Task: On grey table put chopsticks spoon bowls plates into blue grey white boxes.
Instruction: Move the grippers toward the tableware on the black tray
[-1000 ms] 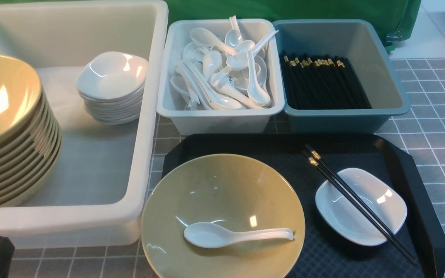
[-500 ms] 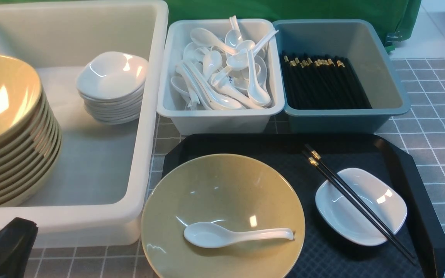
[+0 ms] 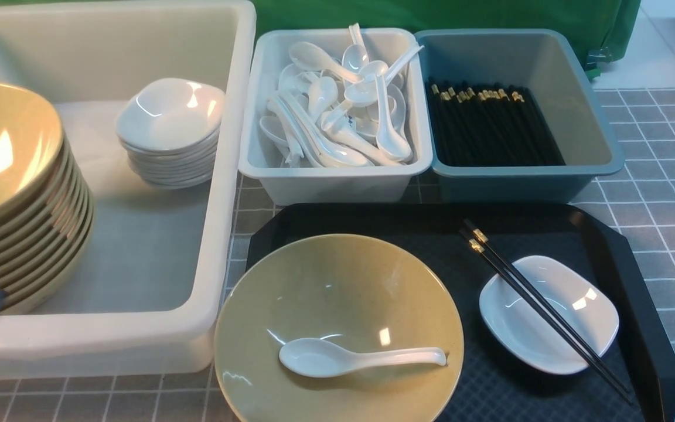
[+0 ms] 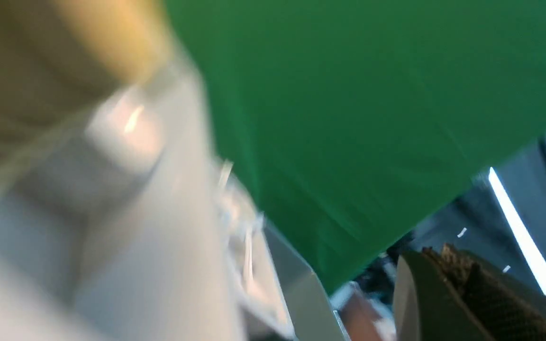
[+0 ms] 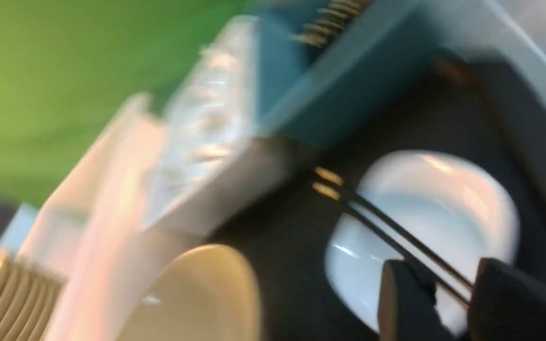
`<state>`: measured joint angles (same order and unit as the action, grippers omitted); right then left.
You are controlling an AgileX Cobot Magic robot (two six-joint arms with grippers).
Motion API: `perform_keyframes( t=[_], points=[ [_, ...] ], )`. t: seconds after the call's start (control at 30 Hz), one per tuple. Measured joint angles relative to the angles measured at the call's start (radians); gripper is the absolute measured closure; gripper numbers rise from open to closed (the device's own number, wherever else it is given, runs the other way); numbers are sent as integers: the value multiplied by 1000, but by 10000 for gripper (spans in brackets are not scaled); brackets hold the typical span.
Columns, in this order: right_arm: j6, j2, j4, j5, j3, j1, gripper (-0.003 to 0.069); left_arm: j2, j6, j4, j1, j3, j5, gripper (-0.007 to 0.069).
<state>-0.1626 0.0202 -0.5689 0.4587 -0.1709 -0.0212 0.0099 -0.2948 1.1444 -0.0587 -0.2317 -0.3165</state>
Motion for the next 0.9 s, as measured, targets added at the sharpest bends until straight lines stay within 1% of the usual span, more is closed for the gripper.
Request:
perform_keyframes(
  t=[0.03, 0.1, 0.13, 0.2, 0.23, 0.27, 0.3, 0.33, 0.37, 0.4, 0.43, 0.5, 0.53, 0.6, 0.63, 0.77, 0.8, 0.83, 0.9],
  points=[
    [51, 37, 11, 5, -50, -9, 469, 30, -68, -12, 0, -39, -13, 636],
    [168, 145, 44, 42, -159, -21, 522, 122, -166, -63, 0, -118, -56, 636],
    [181, 171, 47, 49, -171, -23, 527, 134, -173, -70, 0, -126, -62, 636],
    [374, 356, 81, 183, -349, -27, 603, 289, -237, -200, 0, -257, -186, 636],
    [387, 371, 83, 195, -349, -27, 603, 302, -237, -212, 0, -257, -186, 636],
    [483, 500, 99, 304, -467, -27, 624, 410, -252, -328, 0, -354, -306, 636],
    [523, 557, 108, 376, -518, -27, 625, 467, -252, -396, 0, -411, -381, 636],
    [566, 611, 121, 434, -578, -27, 625, 501, -252, -437, 0, -456, -443, 636],
    [603, 675, 135, 501, -632, -28, 625, 564, -250, -513, 0, -510, -518, 636],
    [608, 700, 137, 514, -643, -28, 625, 575, -248, -525, 0, -531, -547, 636],
    [639, 779, 157, 589, -706, -31, 625, 641, -238, -605, 5, -589, -623, 636],
    [664, 881, 200, 664, -785, -54, 625, 732, -181, -714, 38, -681, -729, 636],
    [666, 896, 209, 671, -794, -61, 625, 747, -168, -731, 47, -694, -741, 636],
    [671, 967, 253, 698, -830, -100, 625, 824, -111, -806, 109, -746, -791, 636],
    [672, 1005, 300, 714, -847, -141, 625, 876, -87, -852, 160, -770, -815, 636],
    [626, 1109, 428, 734, -871, -264, 624, 1011, -61, -947, 337, -830, -857, 636],
    [614, 1141, 465, 734, -871, -300, 624, 1049, -54, -971, 400, -852, -862, 636],
    [613, 1147, 469, 734, -871, -305, 624, 1063, -53, -980, 420, -856, -862, 636],
    [606, 1223, 495, 721, -872, -364, 624, 1162, -47, -1037, 545, -923, -862, 636]
  ],
)
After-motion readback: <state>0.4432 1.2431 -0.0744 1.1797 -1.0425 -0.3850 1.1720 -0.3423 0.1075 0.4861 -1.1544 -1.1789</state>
